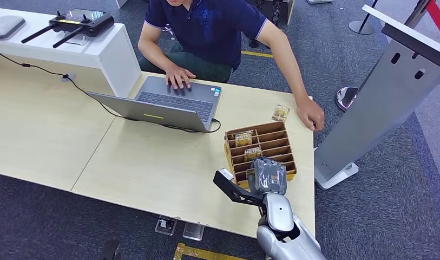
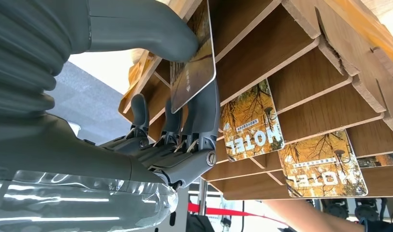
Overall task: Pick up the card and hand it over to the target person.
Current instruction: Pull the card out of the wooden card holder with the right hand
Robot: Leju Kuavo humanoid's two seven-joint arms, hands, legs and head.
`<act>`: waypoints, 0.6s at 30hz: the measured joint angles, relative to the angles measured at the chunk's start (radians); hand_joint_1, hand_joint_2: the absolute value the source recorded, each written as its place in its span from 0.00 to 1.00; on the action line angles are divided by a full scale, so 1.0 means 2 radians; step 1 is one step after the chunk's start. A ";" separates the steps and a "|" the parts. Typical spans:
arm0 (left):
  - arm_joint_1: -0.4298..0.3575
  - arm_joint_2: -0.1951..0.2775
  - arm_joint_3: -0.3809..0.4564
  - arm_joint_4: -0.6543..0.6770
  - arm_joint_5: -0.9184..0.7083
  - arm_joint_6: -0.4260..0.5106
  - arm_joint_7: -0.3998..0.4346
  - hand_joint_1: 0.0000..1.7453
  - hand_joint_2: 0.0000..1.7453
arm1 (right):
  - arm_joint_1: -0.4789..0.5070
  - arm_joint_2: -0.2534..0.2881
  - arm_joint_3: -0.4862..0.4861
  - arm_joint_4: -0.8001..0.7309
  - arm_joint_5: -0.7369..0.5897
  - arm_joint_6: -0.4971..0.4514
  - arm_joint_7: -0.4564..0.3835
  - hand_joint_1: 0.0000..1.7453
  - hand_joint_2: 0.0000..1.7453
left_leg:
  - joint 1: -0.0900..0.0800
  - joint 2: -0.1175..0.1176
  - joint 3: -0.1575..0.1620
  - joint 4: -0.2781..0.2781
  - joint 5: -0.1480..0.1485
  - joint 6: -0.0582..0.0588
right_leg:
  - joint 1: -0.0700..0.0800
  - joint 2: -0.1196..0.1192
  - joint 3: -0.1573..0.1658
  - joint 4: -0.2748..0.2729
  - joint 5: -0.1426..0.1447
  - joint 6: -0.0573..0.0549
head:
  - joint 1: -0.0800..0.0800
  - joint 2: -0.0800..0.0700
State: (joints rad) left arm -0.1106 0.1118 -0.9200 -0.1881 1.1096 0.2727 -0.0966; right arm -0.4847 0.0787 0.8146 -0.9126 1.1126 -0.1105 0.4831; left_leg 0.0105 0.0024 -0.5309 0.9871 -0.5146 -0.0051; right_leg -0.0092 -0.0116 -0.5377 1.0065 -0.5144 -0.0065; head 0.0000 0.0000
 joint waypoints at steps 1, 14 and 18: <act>0.000 0.000 0.000 0.000 0.000 -0.001 -0.001 0.00 0.00 | 0.001 0.000 0.000 -0.001 0.000 0.000 0.000 0.63 1.00 | 0.000 0.000 0.000 0.000 0.000 0.000 | 0.000 0.000 0.000 0.000 0.000 0.000 | 0.000 0.000; -0.001 0.003 -0.006 0.001 -0.005 -0.006 -0.001 0.00 0.00 | 0.003 0.000 -0.003 -0.006 0.000 -0.003 -0.002 1.00 1.00 | 0.000 0.000 0.000 0.000 0.000 0.000 | 0.000 -0.001 0.000 0.000 0.000 0.000 | 0.000 0.000; -0.001 0.003 -0.002 0.001 -0.003 -0.002 -0.008 0.00 0.00 | 0.001 -0.002 -0.004 -0.011 0.000 -0.006 -0.007 1.00 1.00 | 0.000 0.000 0.000 0.000 0.000 0.000 | 0.000 0.000 0.000 0.000 0.000 0.000 | 0.000 0.000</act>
State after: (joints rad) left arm -0.1119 0.1188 -0.9250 -0.1859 1.1042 0.2685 -0.1123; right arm -0.4817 0.0754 0.8066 -0.9341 1.1125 -0.1233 0.4683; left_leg 0.0106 0.0019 -0.5303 0.9880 -0.5151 -0.0053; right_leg -0.0091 -0.0125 -0.5371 1.0071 -0.5152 -0.0065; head 0.0000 0.0000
